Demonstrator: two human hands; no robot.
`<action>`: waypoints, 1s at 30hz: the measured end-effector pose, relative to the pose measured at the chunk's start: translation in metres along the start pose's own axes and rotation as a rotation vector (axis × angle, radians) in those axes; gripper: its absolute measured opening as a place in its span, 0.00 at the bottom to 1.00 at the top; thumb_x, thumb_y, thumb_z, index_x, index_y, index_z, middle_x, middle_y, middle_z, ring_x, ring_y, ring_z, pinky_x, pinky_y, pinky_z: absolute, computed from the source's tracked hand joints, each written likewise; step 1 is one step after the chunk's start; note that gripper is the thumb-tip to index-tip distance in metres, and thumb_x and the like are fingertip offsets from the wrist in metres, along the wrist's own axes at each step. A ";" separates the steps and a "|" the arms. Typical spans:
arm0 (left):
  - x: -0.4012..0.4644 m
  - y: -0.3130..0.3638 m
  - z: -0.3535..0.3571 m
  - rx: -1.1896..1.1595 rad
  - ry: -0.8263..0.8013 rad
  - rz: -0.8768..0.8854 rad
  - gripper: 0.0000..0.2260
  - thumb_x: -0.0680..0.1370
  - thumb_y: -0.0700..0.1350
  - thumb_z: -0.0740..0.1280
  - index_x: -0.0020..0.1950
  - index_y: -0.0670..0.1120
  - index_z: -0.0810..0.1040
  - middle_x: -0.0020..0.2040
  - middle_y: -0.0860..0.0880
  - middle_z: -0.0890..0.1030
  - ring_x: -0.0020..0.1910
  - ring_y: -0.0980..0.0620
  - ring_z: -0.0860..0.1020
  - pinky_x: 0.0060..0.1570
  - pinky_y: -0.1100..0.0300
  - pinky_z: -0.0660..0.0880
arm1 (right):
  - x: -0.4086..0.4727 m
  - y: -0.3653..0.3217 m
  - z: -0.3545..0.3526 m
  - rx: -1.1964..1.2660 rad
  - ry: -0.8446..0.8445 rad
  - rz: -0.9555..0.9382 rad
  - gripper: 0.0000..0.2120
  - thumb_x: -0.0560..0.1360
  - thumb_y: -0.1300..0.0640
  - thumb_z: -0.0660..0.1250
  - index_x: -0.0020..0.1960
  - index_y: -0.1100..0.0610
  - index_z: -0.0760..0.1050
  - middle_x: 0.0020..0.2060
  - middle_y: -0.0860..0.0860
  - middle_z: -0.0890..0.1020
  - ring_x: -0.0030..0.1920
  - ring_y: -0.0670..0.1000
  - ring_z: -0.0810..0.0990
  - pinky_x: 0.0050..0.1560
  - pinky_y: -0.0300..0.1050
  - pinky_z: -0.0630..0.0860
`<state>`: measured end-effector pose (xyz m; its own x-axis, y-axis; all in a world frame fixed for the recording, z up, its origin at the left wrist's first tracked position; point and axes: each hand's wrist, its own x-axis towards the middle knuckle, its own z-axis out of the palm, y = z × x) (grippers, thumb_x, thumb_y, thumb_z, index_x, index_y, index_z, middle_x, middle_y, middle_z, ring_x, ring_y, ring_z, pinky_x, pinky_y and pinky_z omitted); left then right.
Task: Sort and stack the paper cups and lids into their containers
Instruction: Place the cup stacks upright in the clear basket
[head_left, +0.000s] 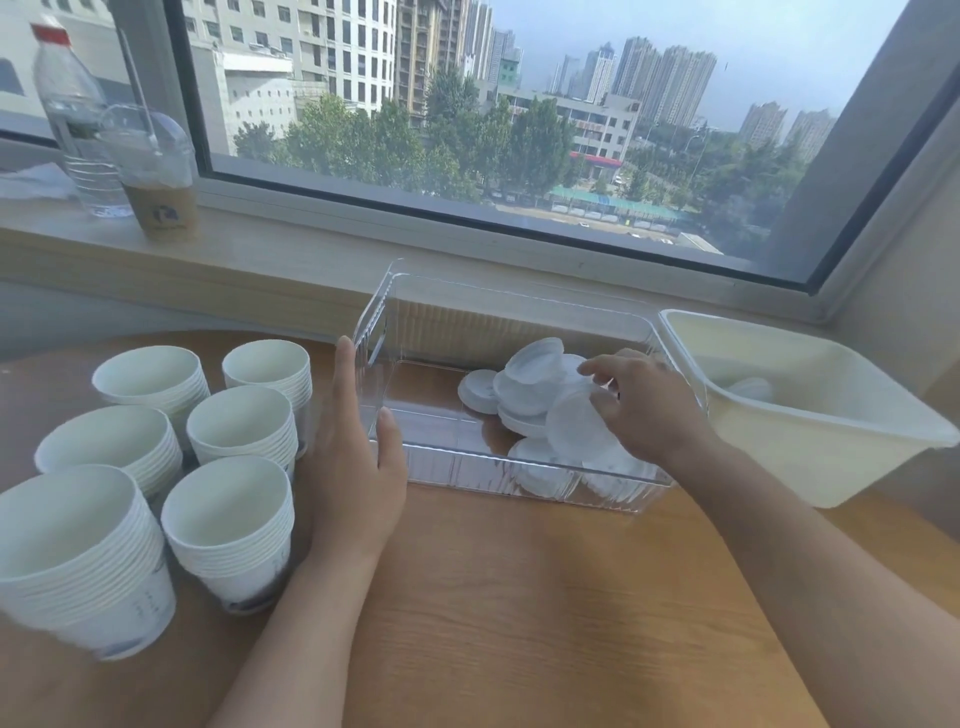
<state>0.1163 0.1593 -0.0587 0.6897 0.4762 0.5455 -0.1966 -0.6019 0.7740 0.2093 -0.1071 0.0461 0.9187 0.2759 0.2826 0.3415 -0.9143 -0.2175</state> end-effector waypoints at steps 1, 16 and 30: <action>-0.003 0.002 -0.002 0.000 -0.003 0.001 0.35 0.86 0.41 0.62 0.87 0.58 0.48 0.79 0.77 0.47 0.81 0.67 0.53 0.79 0.58 0.58 | -0.005 -0.001 -0.002 -0.009 -0.005 -0.013 0.17 0.82 0.57 0.67 0.70 0.49 0.78 0.58 0.47 0.81 0.59 0.51 0.78 0.58 0.46 0.73; -0.082 0.059 -0.076 0.026 -0.164 -0.030 0.22 0.83 0.43 0.69 0.77 0.47 0.73 0.72 0.52 0.75 0.73 0.56 0.72 0.74 0.63 0.65 | -0.063 -0.094 -0.025 0.272 0.001 -0.265 0.15 0.78 0.46 0.72 0.64 0.43 0.80 0.54 0.40 0.80 0.54 0.42 0.79 0.59 0.46 0.76; -0.107 0.043 -0.183 0.071 0.296 0.032 0.19 0.77 0.43 0.70 0.68 0.51 0.77 0.58 0.56 0.75 0.55 0.51 0.78 0.55 0.68 0.73 | -0.110 -0.203 0.036 0.684 -0.216 -0.330 0.35 0.72 0.39 0.78 0.75 0.40 0.68 0.67 0.41 0.76 0.62 0.41 0.78 0.63 0.49 0.78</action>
<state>-0.0934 0.2003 -0.0251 0.4489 0.6160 0.6473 -0.1587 -0.6580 0.7361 0.0465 0.0588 0.0258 0.7429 0.6166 0.2605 0.5850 -0.4091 -0.7002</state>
